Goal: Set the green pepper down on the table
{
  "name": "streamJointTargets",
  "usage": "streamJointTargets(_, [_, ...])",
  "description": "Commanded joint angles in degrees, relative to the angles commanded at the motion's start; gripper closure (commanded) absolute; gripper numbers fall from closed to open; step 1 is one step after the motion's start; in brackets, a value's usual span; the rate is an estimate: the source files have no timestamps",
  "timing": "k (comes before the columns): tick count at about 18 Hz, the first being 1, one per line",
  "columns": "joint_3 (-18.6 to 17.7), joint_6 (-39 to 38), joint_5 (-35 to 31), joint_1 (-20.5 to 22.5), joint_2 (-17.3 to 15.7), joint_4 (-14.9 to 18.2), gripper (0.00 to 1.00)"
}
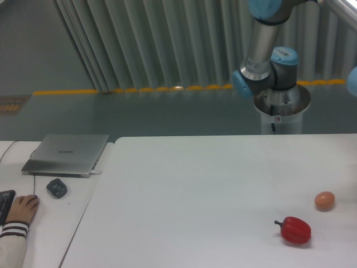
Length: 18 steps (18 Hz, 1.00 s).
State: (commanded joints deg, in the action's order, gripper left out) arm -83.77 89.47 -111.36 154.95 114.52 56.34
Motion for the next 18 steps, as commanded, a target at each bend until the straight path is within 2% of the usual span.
streamJointTargets(18, [1.2,-0.1,-0.5,0.0,3.6,-0.9,0.00])
